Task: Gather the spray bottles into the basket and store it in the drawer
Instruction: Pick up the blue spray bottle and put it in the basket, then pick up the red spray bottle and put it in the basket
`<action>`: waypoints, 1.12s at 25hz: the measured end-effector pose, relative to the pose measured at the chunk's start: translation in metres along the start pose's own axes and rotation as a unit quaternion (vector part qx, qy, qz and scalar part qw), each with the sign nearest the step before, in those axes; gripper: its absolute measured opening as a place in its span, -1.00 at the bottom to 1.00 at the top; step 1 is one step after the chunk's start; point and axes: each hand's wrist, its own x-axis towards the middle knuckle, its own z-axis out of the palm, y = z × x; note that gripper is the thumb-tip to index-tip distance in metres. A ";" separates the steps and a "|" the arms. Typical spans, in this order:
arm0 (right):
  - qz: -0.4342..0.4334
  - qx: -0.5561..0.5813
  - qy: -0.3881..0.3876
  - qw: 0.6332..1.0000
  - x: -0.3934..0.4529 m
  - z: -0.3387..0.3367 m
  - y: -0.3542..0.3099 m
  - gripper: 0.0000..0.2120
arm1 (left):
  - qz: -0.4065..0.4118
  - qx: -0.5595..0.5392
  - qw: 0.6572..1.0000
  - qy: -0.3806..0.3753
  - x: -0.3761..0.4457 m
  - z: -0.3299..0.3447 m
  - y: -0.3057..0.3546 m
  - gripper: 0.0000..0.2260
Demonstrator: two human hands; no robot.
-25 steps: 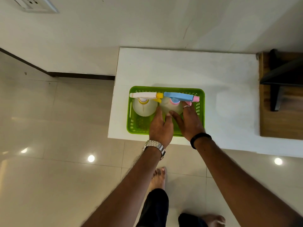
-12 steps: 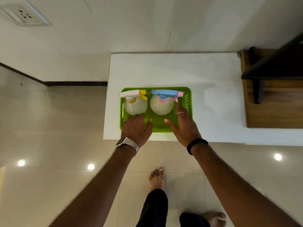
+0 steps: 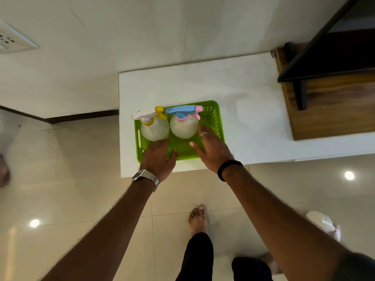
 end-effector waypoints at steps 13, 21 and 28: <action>-0.047 0.004 0.104 0.993 -0.158 -0.004 0.041 -0.61 | 0.078 -0.144 0.970 -0.180 -0.106 0.024 0.067 -0.86; 0.175 -0.071 -0.185 0.964 -0.344 0.026 0.203 -0.49 | 0.121 0.220 0.798 -0.548 -0.152 0.168 0.158 -0.53; 0.524 0.086 0.019 0.847 -0.477 -0.015 0.372 -0.42 | 0.270 0.295 0.781 -0.481 -0.130 0.255 0.349 -0.45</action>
